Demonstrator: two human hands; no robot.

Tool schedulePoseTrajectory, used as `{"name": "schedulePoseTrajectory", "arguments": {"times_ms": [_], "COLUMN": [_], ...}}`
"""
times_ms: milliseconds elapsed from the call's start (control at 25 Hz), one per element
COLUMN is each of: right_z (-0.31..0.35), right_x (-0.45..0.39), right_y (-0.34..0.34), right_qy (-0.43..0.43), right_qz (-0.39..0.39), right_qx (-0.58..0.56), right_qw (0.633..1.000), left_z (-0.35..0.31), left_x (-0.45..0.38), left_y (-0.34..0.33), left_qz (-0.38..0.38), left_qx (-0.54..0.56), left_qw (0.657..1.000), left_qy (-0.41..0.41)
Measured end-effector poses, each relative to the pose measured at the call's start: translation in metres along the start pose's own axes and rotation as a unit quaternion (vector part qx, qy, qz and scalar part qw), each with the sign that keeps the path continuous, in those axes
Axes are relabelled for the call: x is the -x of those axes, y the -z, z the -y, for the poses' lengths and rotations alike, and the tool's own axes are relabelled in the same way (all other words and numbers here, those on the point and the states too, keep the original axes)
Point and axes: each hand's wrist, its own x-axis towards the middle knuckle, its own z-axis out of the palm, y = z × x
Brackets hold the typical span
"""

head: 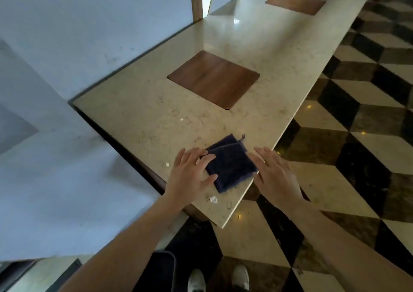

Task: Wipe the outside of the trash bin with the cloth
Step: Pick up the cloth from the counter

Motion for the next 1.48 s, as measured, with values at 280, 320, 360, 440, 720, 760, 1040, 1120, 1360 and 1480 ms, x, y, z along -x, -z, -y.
{"name": "schedulePoseTrajectory", "arguments": {"times_ms": [280,320,360,440,720,760,1040,1120,1360,1480], "right_z": [-0.026,-0.029,-0.031,-0.032,-0.012,-0.006,0.049,0.067,0.124,0.143], "right_x": [-0.011,-0.013,-0.014,-0.017,-0.028,-0.03,-0.047,-0.045,-0.025,-0.009], "right_y": [-0.068,-0.07,-0.073,-0.073,-0.054,-0.048,0.037,0.061,0.122,0.14], "right_qy": [0.068,0.07,0.073,0.078,0.032,0.02,-0.023,-0.015,0.022,0.043], "right_qz": [0.104,0.102,0.099,0.092,0.064,0.038,-0.099,-0.129,-0.172,-0.169], "right_qx": [0.031,0.032,0.035,0.042,0.044,0.022,-0.096,-0.115,-0.133,-0.124], "right_qw": [0.992,0.992,0.992,0.992,0.996,0.999,0.99,0.985,0.976,0.977], "left_z": [-0.02,-0.022,-0.024,-0.027,-0.036,-0.034,-0.018,-0.018,-0.015,-0.013], "left_x": [-0.01,-0.011,-0.012,-0.014,-0.021,-0.024,-0.028,-0.023,0.011,0.036], "left_y": [-0.065,-0.066,-0.069,-0.072,-0.058,-0.051,0.04,0.07,0.148,0.171], "left_qz": [0.12,0.13,0.133,0.118,0.074,0.053,-0.066,-0.109,-0.145,-0.132], "left_qx": [-0.059,-0.068,-0.078,-0.097,-0.059,-0.012,0.219,0.259,0.325,0.307], "left_qw": [0.991,0.989,0.988,0.988,0.994,0.995,0.97,0.958,0.934,0.942], "left_qy": [0.031,0.034,0.034,0.03,0.053,0.078,0.078,0.054,0.003,-0.018]}}
